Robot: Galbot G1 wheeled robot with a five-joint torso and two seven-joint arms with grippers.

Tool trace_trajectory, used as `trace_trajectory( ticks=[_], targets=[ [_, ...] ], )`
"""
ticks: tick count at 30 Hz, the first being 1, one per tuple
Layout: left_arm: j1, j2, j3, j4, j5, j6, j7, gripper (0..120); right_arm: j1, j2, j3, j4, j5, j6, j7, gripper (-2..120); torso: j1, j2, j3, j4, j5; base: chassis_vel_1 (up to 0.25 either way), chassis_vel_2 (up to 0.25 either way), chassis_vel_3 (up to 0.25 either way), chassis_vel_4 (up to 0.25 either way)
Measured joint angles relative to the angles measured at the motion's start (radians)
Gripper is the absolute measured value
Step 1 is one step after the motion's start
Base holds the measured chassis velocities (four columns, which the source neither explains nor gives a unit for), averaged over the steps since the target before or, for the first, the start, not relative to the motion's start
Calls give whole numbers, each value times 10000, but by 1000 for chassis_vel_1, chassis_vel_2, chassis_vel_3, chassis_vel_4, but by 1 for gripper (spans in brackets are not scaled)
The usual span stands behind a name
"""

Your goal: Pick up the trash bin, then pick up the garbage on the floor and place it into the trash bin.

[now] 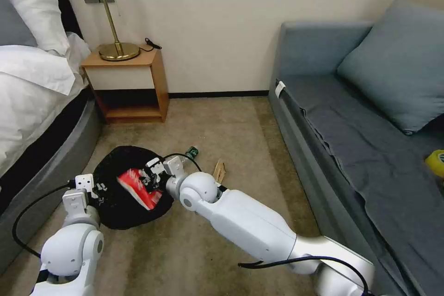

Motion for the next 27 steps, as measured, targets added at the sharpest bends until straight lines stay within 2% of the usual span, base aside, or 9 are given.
trace_trajectory(
  ticks=[1, 6, 9, 12, 14, 16, 18, 22, 27],
  targets=[
    [0, 0, 0, 0, 0, 0, 0, 2, 0, 0, 0, 0, 0, 0, 0, 30, 0, 0, 0, 0, 0, 0, 0, 0, 0],
    [-122, -49, -162, 168, 16, 6, -188, 2, -168, -198, 251, 462, 331, 83, 148, 47, 0, 0, 0, -1, 1, 0, 0, 0, 0],
    [-159, 16, -384, 255, -64, 28, -252, 2, -350, -412, 664, 736, 366, 151, 170, 62, 0, 0, 0, -1, 2, 0, 0, 0, 0],
    [-159, 70, -490, 273, -144, 31, -274, 2, -498, -561, 1043, 751, 362, 167, 164, 68, 0, 0, 0, 0, 3, 0, 0, 0, 0],
    [-163, 131, -615, 329, -253, 32, -293, 2, -699, -798, 1555, 652, 310, 179, 148, 80, 0, 0, 0, -1, 3, 0, 0, 0, 0],
    [-163, 150, -651, 349, -287, 32, -293, 2, -742, -866, 1686, 605, 263, 193, 128, 83, 0, 0, 0, -2, 3, 0, 0, 0, 0],
    [-117, 229, -799, 422, -384, 0, -293, 2, -918, -1093, 2128, 328, -77, 323, -20, 93, 0, 0, 0, -3, 3, 0, 0, 0, 0],
    [1, 372, -1070, 501, -640, -28, -325, 2, -1153, -1276, 2664, -134, -470, 421, -143, 99, 0, 0, 0, -1, 2, 0, 0, 0, 0],
    [43, 551, -1428, 562, -922, -29, -355, 2, -1468, -1390, 3147, -416, -578, 488, -196, 100, 0, 0, 0, -2, 3, 0, 0, 0, 0]
  ],
)
